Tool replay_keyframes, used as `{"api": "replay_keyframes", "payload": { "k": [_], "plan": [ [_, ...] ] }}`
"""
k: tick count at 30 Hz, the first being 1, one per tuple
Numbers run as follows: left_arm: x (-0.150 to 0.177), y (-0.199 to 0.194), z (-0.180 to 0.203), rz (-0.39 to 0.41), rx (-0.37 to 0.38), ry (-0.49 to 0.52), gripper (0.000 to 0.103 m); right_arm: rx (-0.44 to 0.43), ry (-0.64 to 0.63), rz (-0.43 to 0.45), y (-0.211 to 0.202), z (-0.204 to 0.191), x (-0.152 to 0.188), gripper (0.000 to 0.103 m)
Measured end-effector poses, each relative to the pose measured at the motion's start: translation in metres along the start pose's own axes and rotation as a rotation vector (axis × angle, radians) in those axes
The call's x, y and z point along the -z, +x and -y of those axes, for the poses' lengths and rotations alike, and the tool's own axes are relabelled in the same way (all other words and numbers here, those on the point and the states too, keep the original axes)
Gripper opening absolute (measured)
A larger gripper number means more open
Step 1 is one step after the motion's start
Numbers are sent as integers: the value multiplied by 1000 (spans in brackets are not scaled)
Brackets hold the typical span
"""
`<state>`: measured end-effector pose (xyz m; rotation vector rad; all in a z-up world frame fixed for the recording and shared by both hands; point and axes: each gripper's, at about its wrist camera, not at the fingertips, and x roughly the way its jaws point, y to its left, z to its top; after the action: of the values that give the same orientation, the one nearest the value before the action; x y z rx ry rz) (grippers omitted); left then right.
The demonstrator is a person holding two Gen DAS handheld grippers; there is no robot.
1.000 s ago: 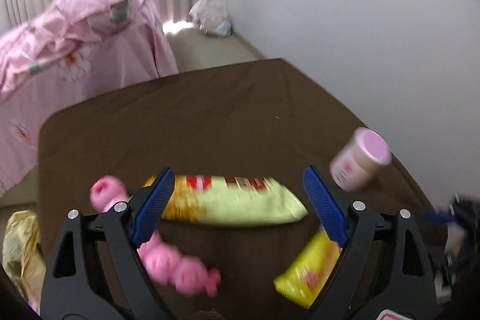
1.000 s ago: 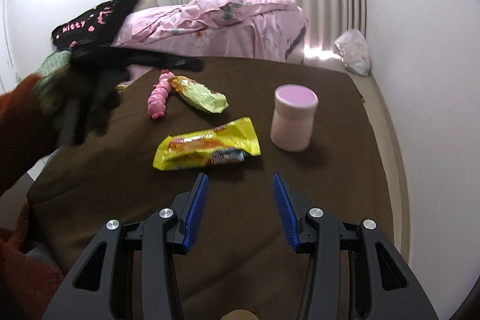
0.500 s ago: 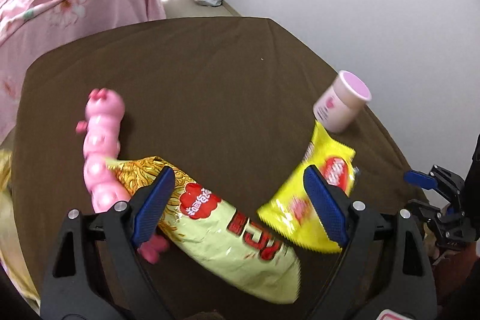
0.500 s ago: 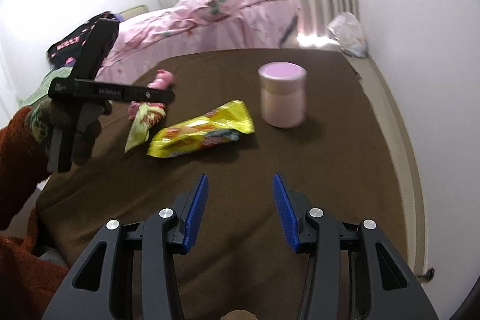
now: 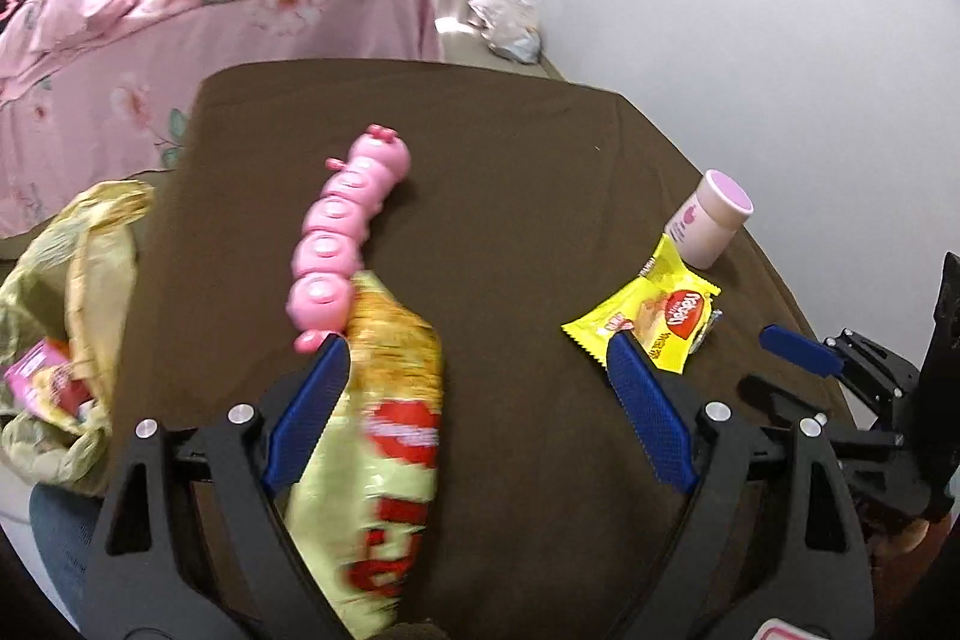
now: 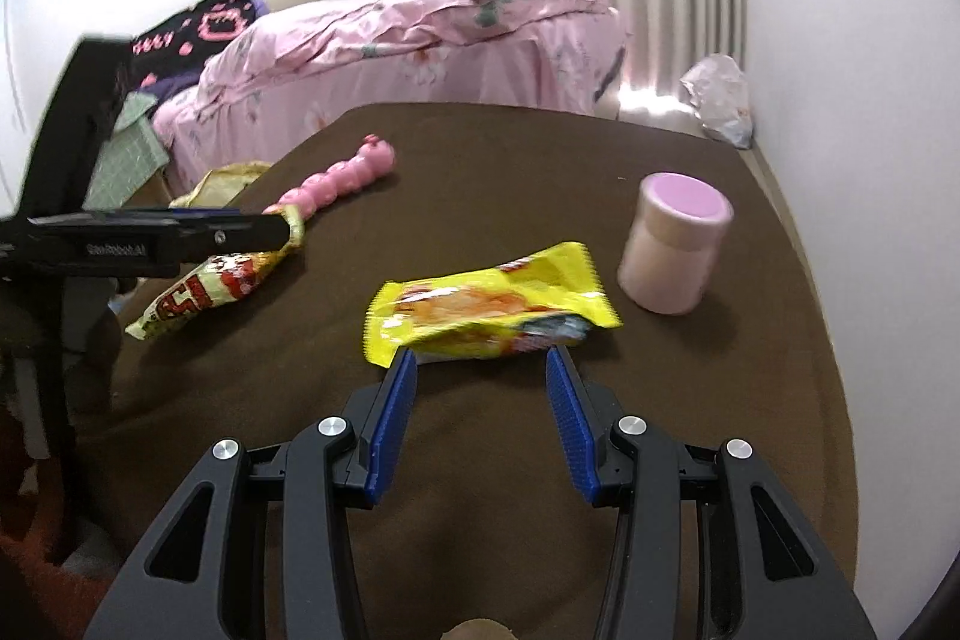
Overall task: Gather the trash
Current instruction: 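Grasp the yellow biscuit wrapper with the right gripper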
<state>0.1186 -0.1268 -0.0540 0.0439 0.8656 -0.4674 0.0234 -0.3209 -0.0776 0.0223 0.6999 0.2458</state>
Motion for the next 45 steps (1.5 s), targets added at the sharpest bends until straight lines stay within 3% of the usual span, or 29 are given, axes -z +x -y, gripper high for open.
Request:
{"api": "replay_keyframes", "payload": {
  "k": [3, 7, 14, 16, 20, 24, 29, 32, 34, 35, 36, 38, 45],
  "plan": [
    [1, -14, -9, 47, -17, -38, 83, -21, -110, -11, 9, -24, -6, 43],
    [5, -19, -18, 31, 15, -61, 83, 50, -182, -66, 26, -33, -7, 43],
    [31, -26, -33, 3, 50, -101, 83, 243, -153, -136, 17, 13, 14, 43],
    [37, -26, -36, -4, 71, -115, 85, 218, -87, -138, 6, 28, 18, 43],
    [41, -23, -35, 2, 72, -132, 86, 47, 130, -63, -14, 53, 16, 43],
    [38, -28, -34, 33, 49, -126, 86, -68, 313, -67, 10, 64, 7, 49],
    [36, -30, -43, 24, 8, -125, 90, -53, 362, -135, 65, 57, -15, 49],
    [37, -25, -45, -12, -16, -103, 90, -31, 275, -145, 84, 43, -31, 49],
    [40, -21, -46, -38, -15, -98, 90, -21, 192, -161, 90, 33, -37, 38],
    [42, -16, -45, -68, 6, -96, 90, -25, 162, -171, 91, 29, -38, 26],
    [44, -12, -44, -103, 33, -96, 90, -29, 148, -164, 89, 27, -37, 19],
    [47, -8, -40, -130, 61, -92, 90, -1, 120, -141, 81, 26, -32, 12],
    [42, -9, -27, -99, 57, -64, 90, 83, 51, -118, 31, 48, 0, 11]
  ]
}}
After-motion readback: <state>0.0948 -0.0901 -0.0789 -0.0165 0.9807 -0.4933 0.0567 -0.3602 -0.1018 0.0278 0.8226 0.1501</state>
